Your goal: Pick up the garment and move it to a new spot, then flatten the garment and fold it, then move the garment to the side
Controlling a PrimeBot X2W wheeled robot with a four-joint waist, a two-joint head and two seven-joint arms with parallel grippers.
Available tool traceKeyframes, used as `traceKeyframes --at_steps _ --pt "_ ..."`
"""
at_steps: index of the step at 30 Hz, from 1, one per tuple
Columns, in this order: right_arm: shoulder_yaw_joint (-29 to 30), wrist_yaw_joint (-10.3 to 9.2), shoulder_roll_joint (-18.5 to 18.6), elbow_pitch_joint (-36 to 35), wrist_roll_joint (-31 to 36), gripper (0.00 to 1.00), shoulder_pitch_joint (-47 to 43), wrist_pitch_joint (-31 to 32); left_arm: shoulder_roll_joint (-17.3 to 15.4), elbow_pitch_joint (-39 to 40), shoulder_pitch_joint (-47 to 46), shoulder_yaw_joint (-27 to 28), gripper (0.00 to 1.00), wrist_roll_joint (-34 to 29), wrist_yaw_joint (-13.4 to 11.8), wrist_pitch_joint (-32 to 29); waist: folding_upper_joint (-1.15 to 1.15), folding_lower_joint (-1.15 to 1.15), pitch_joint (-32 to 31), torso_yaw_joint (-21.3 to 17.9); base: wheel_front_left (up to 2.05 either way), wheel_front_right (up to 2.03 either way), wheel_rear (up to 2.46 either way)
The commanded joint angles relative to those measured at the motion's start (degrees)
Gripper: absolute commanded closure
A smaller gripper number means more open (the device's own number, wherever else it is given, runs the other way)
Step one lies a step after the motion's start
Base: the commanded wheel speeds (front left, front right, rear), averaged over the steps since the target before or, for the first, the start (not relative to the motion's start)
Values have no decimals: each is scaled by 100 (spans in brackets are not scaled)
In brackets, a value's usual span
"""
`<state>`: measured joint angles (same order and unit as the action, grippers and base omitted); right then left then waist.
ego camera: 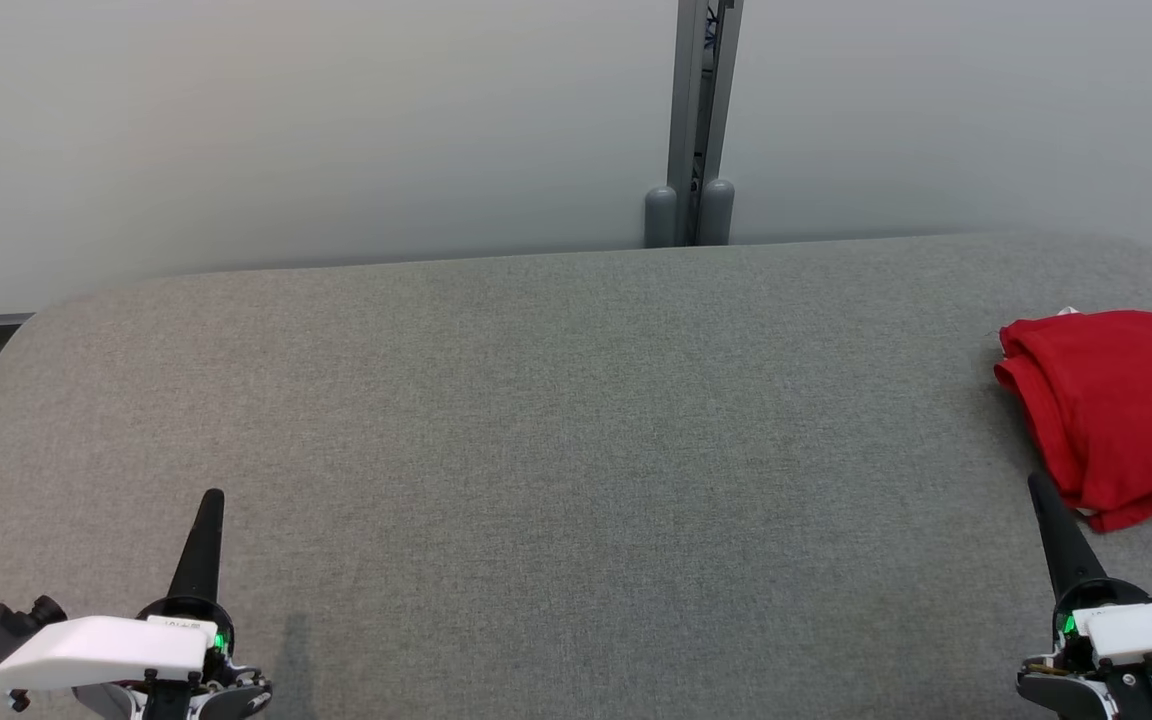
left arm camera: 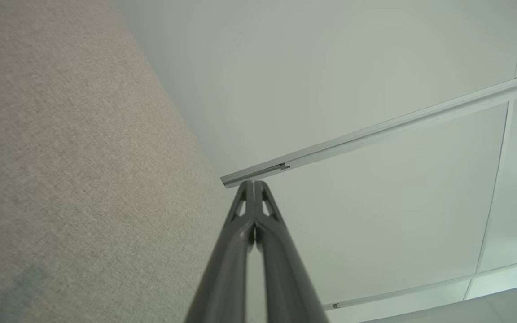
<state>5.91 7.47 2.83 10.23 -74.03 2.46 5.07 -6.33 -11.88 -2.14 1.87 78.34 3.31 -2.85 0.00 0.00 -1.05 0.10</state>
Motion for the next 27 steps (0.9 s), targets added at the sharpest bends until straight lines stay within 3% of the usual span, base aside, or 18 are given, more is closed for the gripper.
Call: traceKeyframes --at_steps 1,27 --pt "25 4 26 -3 -114 100 108 34 -13 14 -154 57 100 85 52 -19 0 0 2 0 0 0 0" --pt "58 4 18 273 -1300 100 316 115 222 -148 -366 336 100 1006 324 -254 0 0 79 -7 0 0 0"
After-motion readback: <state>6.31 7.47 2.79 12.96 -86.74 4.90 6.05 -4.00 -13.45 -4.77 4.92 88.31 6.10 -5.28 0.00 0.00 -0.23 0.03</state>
